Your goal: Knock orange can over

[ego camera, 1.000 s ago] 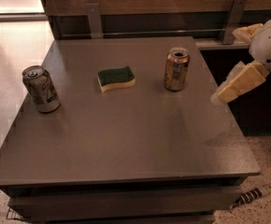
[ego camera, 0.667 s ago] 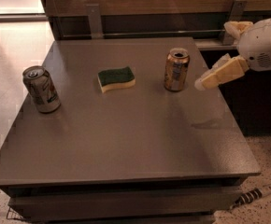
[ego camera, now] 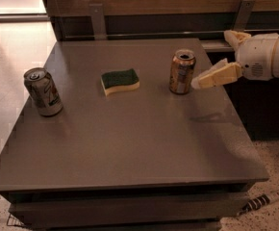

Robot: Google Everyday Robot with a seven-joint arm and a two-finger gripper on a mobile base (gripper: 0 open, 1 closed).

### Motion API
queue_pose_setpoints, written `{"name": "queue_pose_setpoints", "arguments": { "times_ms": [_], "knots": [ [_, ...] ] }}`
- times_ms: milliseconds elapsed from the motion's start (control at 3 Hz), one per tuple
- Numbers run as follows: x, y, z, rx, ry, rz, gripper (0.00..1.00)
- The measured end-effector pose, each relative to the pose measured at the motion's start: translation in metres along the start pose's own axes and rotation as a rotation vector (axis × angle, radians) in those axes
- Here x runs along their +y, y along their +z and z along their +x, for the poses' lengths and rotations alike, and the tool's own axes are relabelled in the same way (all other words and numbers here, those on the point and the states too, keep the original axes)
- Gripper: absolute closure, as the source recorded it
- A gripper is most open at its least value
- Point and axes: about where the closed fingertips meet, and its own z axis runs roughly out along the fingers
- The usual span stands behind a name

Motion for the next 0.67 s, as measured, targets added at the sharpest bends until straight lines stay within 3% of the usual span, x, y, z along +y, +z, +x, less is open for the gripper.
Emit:
{"name": "queue_pose_setpoints", "arguments": {
  "times_ms": [333, 667],
  "knots": [
    [0.0, 0.0, 0.0, 0.0, 0.0, 0.0, 0.0],
    [-0.003, 0.023, 0.021, -0.134, 0.066, -0.021, 0.0]
  ]
}}
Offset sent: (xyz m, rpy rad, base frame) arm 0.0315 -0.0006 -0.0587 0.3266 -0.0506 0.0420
